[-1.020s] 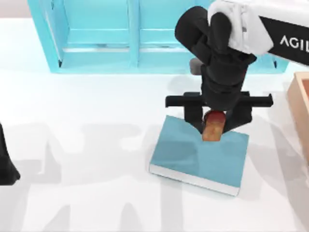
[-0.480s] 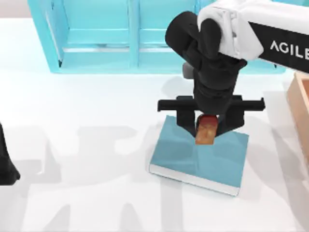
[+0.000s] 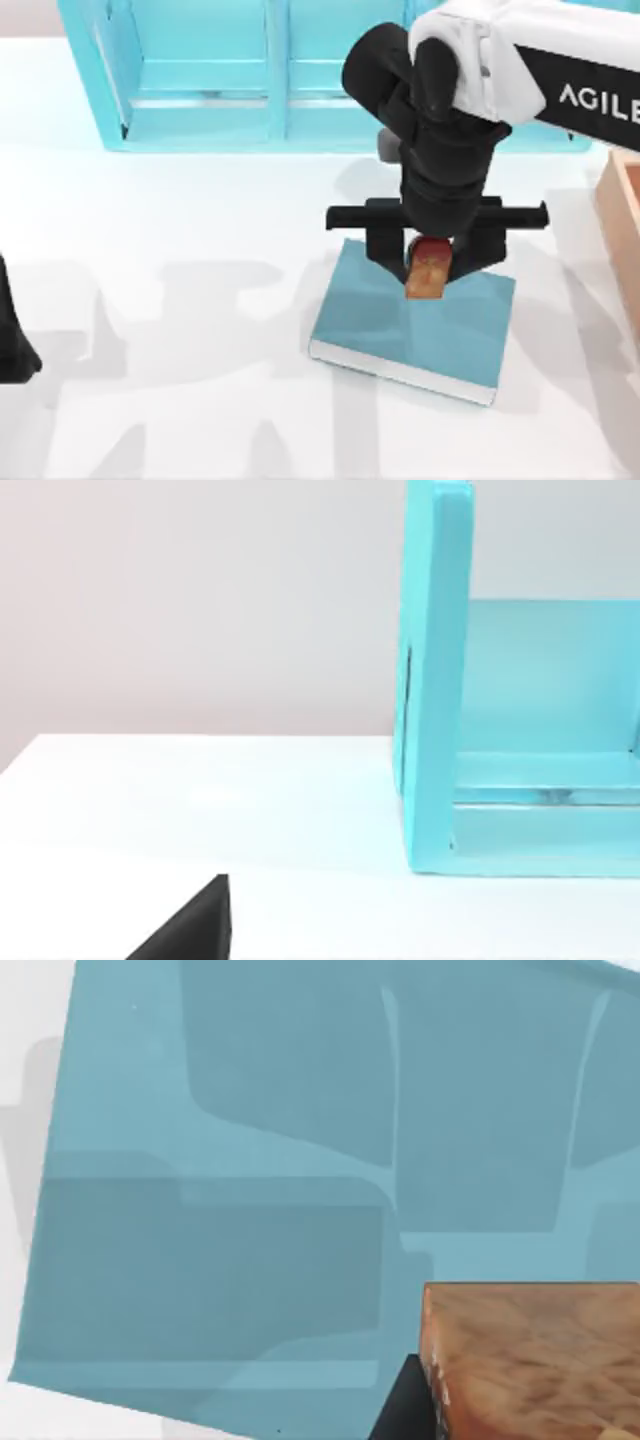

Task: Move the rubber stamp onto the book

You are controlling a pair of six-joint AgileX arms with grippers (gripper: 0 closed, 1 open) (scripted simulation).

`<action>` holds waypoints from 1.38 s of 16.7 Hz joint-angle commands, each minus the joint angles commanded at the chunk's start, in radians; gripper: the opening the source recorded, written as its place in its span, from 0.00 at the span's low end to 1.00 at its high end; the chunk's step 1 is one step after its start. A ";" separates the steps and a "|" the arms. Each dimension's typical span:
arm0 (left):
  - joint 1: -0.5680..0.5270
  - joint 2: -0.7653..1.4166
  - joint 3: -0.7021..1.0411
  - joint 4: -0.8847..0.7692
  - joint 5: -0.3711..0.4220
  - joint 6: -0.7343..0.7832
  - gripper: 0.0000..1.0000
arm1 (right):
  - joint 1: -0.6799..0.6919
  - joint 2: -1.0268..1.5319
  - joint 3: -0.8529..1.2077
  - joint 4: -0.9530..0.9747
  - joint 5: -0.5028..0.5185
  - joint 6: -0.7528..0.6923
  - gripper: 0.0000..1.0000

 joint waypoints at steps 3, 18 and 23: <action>0.000 0.000 0.000 0.000 0.000 0.000 1.00 | 0.000 0.000 0.000 0.000 0.000 0.000 0.60; 0.000 0.000 0.000 0.000 0.000 0.000 1.00 | -0.001 0.000 0.004 -0.004 0.000 0.000 1.00; 0.000 0.000 0.000 0.000 0.000 0.000 1.00 | -0.001 -0.004 0.072 -0.078 0.000 0.000 1.00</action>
